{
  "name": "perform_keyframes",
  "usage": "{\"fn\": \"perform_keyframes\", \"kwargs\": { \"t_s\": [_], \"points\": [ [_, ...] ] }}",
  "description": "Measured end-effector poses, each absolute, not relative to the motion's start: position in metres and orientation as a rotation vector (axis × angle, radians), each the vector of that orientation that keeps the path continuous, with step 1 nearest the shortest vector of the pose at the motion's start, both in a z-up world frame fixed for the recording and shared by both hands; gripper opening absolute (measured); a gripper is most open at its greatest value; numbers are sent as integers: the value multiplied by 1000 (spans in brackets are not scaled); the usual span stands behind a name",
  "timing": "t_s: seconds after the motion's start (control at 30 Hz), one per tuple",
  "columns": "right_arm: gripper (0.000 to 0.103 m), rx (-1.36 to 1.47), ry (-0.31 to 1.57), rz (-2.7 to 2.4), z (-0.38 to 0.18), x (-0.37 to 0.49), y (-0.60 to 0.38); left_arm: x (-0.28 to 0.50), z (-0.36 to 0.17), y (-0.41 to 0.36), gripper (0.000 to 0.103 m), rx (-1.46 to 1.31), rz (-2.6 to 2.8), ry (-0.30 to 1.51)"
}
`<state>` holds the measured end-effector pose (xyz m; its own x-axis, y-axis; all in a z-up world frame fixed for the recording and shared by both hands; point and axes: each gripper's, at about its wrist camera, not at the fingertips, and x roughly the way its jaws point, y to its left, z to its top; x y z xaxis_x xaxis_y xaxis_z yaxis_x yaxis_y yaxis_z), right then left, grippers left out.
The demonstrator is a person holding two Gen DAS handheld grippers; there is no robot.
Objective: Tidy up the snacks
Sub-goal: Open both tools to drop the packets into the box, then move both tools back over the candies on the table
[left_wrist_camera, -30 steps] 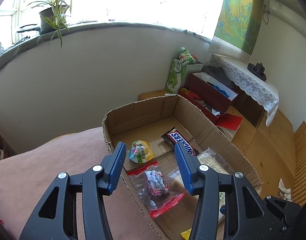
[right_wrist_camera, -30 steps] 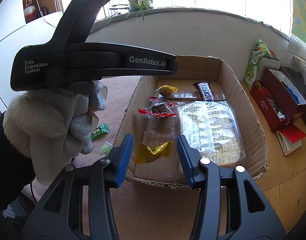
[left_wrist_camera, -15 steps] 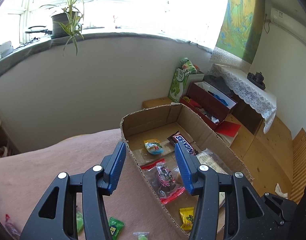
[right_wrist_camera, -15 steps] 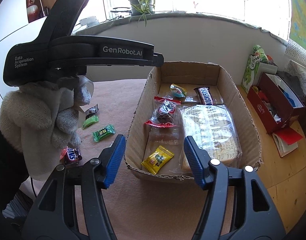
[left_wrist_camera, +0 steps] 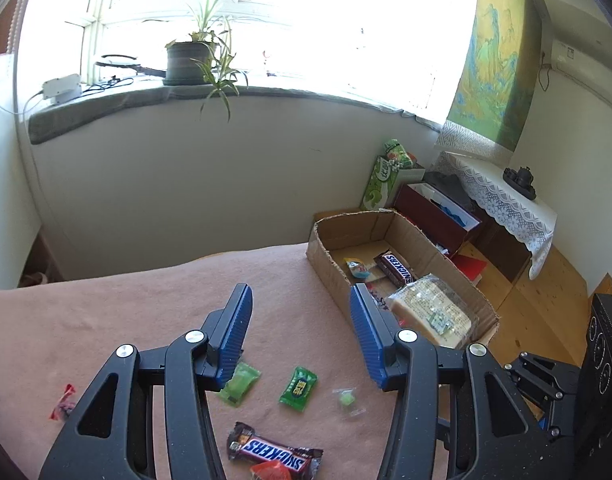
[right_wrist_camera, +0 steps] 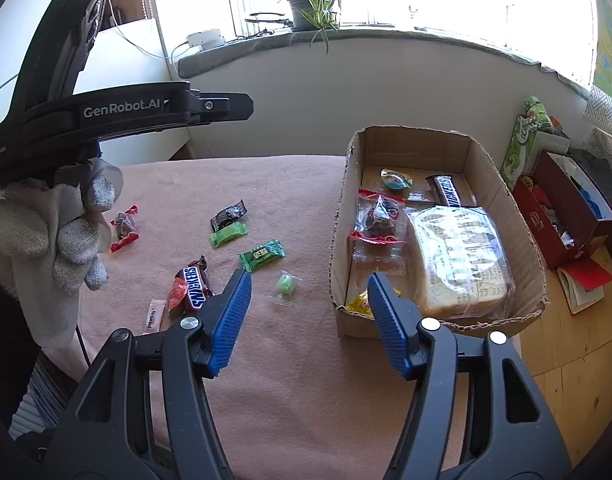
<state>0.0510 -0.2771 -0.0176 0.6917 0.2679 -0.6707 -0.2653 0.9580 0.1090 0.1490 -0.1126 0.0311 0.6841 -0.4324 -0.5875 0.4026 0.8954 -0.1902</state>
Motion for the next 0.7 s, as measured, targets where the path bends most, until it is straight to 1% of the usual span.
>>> {"fn": "perform_keyframes", "kwargs": {
  "t_s": [0.2,0.47,0.7],
  "points": [
    [63,-14,780,346,-25,49,-255,122,19,-70,50,-76,-421,674],
    [63,-51,825,389,-41,54,-228,90,-18,-19,50,-123,-334,741],
    [63,-55,863,414,-52,68,-213,81,-41,24,50,-152,-230,782]
  ]
}}
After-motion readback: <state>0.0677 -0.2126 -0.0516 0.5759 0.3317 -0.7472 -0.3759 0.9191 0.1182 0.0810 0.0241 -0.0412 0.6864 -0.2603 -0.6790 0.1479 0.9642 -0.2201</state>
